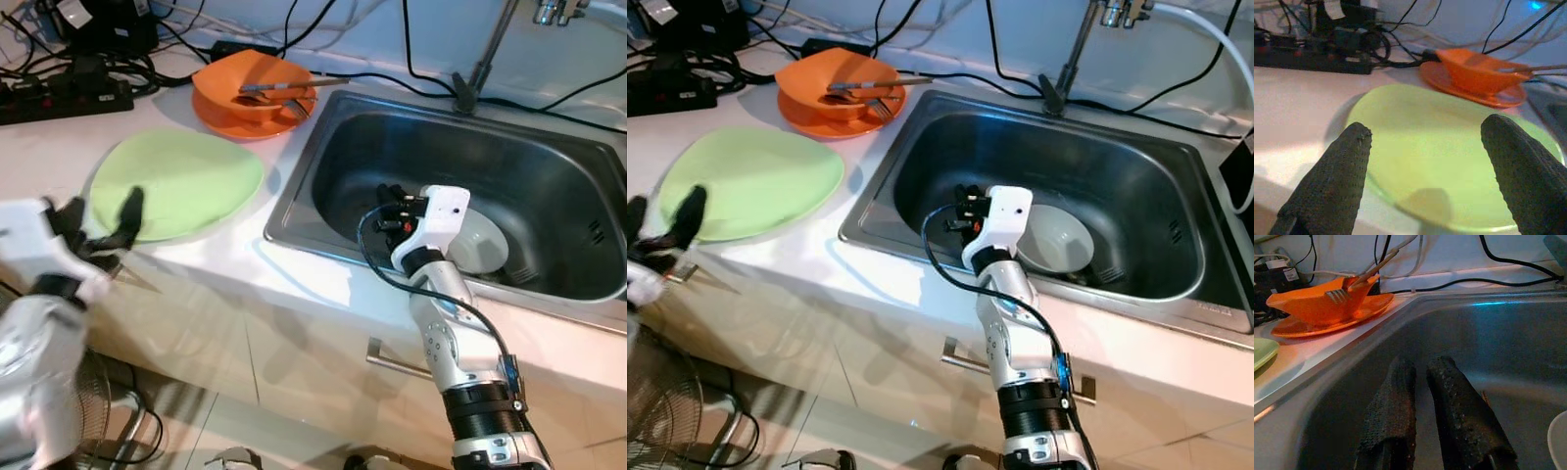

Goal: Kitchen organization

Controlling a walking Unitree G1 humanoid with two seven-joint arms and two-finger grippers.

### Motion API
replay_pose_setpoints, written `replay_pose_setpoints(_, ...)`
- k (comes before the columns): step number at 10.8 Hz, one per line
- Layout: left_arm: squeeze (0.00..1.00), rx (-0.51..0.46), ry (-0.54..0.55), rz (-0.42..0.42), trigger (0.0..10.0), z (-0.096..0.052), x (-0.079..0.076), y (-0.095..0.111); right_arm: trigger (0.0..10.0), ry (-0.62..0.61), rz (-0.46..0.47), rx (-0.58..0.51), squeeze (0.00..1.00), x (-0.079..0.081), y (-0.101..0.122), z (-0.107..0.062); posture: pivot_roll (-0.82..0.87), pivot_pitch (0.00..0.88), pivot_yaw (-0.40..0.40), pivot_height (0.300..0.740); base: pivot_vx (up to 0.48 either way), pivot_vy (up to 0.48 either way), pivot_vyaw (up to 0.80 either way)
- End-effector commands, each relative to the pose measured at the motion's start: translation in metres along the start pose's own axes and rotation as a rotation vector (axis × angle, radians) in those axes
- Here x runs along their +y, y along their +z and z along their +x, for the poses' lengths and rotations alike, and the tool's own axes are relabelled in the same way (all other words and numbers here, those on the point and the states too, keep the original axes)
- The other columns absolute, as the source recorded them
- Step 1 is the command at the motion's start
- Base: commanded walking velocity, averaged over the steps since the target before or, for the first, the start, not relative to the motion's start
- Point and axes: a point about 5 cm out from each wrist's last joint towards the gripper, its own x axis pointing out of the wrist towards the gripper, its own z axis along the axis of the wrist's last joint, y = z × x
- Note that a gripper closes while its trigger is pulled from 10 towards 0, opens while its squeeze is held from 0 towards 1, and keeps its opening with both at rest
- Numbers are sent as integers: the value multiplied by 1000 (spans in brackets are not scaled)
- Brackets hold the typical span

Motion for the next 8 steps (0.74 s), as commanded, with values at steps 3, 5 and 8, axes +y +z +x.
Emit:
replay_pose_setpoints(3,0,18,43,-13,10000,-16,9,5,10000,-18,12,65,0,-6,-15,-3,158,106,-43,740,0,0,0)
replay_pose_setpoints(5,0,43,59,-51,10000,-17,11,3,10000,-12,13,65,0,-6,-15,-1,161,104,-44,740,0,0,0)
replay_pose_setpoints(8,0,68,47,-161,10000,-10,5,-6,10000,-14,11,60,0,-6,-14,0,149,104,-40,740,0,0,0)
